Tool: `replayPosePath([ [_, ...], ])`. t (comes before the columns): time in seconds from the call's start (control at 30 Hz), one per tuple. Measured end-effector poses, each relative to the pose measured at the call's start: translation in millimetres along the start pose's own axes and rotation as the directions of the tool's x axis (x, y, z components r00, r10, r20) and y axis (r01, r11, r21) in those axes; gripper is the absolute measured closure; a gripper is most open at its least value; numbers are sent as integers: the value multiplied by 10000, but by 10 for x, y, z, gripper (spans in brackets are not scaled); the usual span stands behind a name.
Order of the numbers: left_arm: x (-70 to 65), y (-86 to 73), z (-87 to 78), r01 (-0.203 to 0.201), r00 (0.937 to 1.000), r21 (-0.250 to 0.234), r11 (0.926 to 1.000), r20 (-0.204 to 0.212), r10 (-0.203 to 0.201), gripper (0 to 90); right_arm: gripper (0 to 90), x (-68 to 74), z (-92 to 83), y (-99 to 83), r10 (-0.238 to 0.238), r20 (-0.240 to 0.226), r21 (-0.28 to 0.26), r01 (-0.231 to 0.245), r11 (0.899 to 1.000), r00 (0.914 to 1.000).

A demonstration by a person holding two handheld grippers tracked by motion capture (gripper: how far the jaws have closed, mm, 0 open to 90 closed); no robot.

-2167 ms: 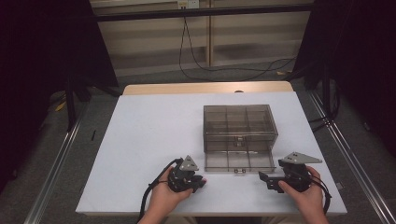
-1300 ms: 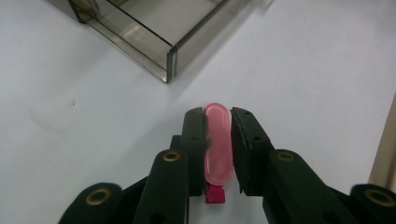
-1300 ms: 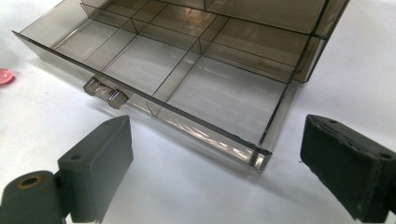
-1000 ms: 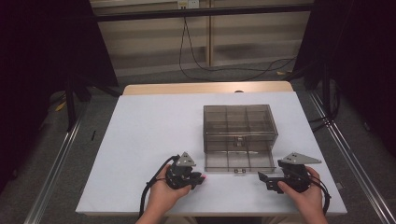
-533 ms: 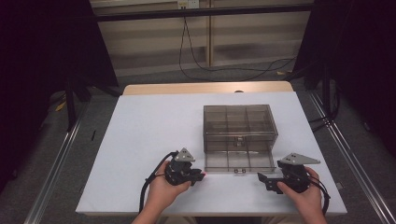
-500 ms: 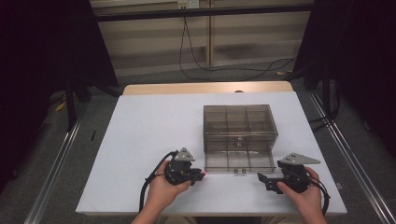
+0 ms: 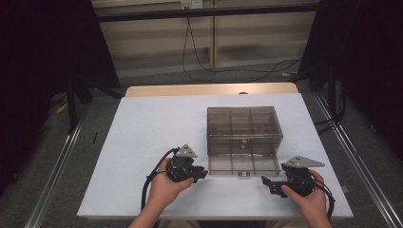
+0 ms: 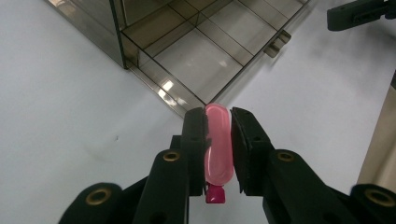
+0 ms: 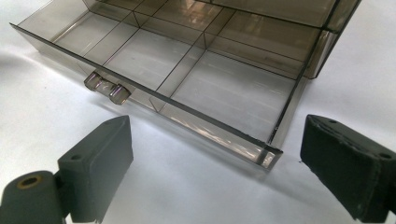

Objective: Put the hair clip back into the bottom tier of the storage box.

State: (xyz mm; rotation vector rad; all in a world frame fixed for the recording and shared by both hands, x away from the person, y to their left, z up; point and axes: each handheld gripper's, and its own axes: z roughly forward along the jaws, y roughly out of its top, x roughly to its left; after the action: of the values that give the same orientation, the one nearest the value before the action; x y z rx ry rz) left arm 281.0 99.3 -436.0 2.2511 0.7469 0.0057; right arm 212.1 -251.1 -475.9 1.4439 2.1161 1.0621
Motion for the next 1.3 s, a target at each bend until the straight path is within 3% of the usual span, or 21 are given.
replayPosePath([
  [0.57,25,192,-19,153,9999,-114,9998,57,-152,763,93,1,-4,0,-11,-15,2,11,10000,10000],
  [1.3,26,367,-34,23,10000,-204,9998,48,-22,763,93,10,-2,8,-39,-82,-3,39,10000,10000],
])
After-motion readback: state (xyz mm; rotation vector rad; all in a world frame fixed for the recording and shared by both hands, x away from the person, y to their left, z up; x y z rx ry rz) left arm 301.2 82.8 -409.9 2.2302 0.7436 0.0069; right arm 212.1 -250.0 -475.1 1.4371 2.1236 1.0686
